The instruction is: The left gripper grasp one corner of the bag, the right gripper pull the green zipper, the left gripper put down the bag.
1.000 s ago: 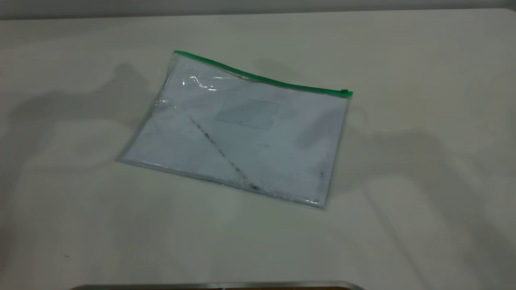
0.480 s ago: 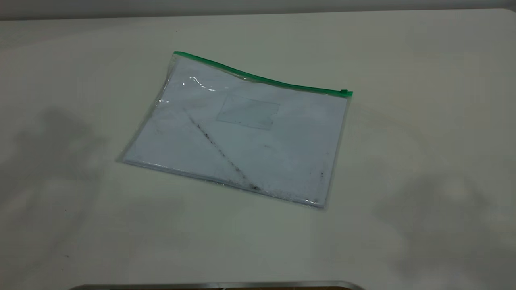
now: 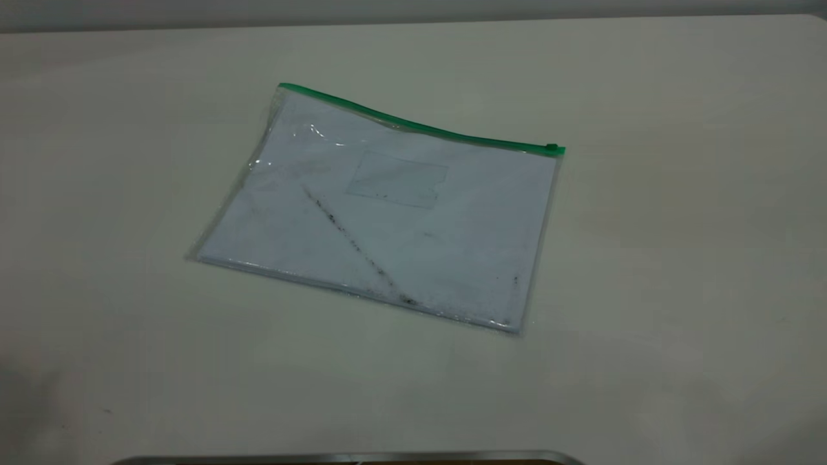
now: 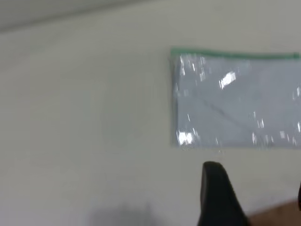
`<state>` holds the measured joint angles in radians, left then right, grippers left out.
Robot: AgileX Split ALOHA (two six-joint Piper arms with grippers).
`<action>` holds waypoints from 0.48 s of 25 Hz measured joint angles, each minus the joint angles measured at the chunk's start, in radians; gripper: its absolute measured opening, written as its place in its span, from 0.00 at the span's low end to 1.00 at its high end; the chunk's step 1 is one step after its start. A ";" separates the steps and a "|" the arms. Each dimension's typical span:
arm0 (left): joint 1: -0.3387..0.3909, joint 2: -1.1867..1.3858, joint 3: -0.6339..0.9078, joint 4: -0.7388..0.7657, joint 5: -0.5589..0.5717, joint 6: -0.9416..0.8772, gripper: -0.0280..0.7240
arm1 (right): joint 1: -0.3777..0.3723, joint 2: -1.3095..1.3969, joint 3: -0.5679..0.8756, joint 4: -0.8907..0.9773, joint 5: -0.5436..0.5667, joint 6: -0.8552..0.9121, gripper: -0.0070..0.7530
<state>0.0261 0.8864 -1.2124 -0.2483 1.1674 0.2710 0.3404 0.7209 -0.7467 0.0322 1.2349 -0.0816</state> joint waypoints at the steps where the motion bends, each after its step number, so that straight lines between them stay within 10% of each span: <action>1: 0.000 -0.037 0.054 0.008 0.000 0.000 0.66 | 0.000 -0.018 0.046 -0.001 0.000 0.003 0.49; 12: 0.000 -0.420 0.582 0.128 0.000 -0.044 0.66 | 0.000 -0.151 0.244 -0.052 -0.131 0.056 0.56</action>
<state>0.0261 0.4662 -0.6307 -0.1200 1.1674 0.2272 0.3404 0.5697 -0.5027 -0.0196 1.1036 -0.0258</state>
